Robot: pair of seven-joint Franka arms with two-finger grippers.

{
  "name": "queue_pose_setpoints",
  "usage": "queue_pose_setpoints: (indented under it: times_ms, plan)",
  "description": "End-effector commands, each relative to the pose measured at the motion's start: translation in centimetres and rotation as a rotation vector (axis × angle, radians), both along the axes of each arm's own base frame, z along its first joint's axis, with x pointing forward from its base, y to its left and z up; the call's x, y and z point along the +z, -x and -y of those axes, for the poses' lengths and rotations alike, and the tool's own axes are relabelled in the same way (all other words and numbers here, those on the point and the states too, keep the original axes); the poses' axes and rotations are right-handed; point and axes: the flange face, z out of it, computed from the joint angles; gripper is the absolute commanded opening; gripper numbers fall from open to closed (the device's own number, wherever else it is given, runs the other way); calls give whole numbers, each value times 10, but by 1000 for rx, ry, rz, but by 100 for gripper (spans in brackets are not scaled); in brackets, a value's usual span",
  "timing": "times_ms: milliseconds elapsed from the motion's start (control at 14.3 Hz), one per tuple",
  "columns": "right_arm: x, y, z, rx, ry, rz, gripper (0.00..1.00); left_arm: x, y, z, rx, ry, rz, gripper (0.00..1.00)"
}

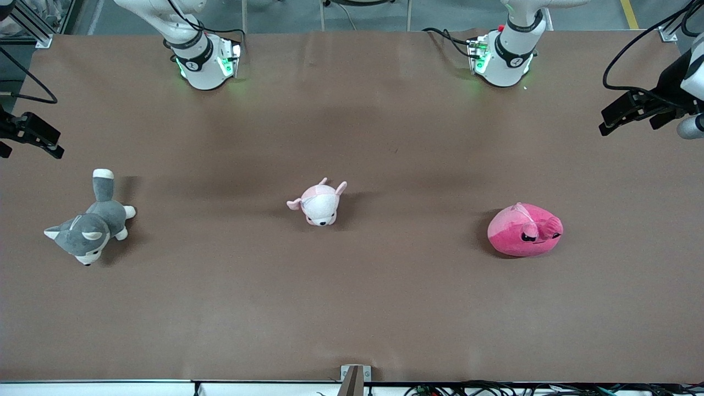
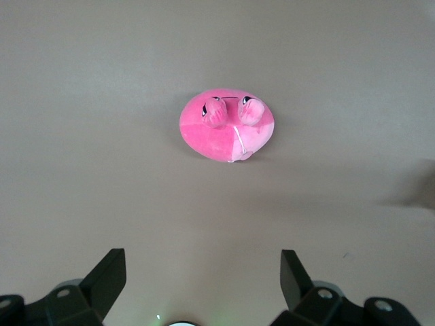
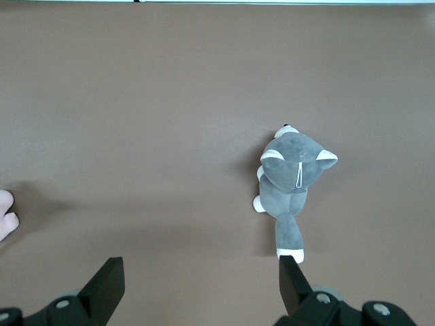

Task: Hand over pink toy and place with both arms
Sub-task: 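Reach the left gripper down to the pink round plush and grasp it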

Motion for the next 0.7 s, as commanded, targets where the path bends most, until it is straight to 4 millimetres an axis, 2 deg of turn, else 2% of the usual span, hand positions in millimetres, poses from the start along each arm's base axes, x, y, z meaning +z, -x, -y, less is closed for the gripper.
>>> queue_pose_setpoints:
  times_ms: [0,140,350,490,630]
  plan:
    - [4,6,-1,-10,-12,5,100,5,-1,-2,-12,-10,3,100]
    - [4,6,-1,-12,-13,6,100,3,-4,-9,-11,-22,2,100]
    - [3,5,0,-12,-12,5,100,-19,-32,-18,-92,-92,-10,100]
    - [4,5,0,-12,-12,10,100,-38,-50,-18,-99,-81,0,100]
    - [5,5,0,-12,-11,12,100,-65,-66,-29,-67,-60,2,100]
